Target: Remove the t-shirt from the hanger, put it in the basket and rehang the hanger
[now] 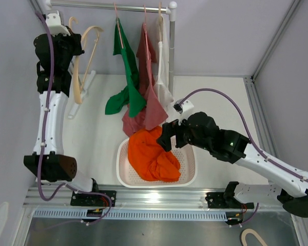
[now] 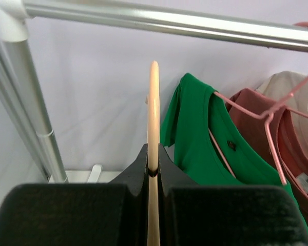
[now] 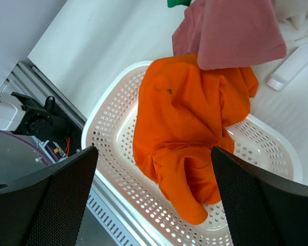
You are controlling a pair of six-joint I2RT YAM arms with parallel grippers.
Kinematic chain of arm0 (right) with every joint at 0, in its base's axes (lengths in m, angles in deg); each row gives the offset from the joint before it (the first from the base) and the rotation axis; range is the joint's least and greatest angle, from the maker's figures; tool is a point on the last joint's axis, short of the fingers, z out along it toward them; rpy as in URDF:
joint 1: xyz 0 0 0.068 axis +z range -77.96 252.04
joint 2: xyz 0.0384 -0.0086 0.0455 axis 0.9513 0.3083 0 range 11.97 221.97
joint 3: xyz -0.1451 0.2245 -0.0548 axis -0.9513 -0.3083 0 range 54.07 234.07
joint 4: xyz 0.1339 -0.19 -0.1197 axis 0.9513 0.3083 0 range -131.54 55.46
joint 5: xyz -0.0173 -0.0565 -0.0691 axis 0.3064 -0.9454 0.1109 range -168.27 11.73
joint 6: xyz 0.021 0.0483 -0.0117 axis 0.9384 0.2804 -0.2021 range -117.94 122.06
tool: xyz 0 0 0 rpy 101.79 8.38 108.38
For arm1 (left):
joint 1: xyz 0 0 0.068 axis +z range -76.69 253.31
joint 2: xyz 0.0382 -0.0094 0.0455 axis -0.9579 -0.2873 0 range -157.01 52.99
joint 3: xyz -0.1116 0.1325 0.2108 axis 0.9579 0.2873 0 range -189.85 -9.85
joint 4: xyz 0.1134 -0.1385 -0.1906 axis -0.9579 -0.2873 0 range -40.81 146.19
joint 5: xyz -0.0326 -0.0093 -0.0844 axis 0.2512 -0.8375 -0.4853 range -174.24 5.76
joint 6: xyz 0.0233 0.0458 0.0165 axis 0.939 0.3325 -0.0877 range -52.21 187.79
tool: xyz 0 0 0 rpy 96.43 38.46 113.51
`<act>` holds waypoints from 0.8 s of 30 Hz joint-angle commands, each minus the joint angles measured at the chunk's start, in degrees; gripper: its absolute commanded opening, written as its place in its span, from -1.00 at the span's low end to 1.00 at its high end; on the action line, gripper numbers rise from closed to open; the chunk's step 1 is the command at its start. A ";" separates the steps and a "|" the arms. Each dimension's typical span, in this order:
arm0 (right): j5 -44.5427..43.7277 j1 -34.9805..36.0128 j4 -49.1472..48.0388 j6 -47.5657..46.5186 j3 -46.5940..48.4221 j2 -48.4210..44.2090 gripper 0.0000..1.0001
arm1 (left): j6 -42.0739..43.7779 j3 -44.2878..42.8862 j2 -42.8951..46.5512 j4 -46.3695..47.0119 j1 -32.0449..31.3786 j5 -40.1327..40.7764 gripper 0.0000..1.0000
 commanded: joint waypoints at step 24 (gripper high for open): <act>6.01 -7.08 -4.34 -0.26 -3.53 -2.86 0.94 | -0.84 -36.88 -23.77 3.25 1.52 -1.03 -0.99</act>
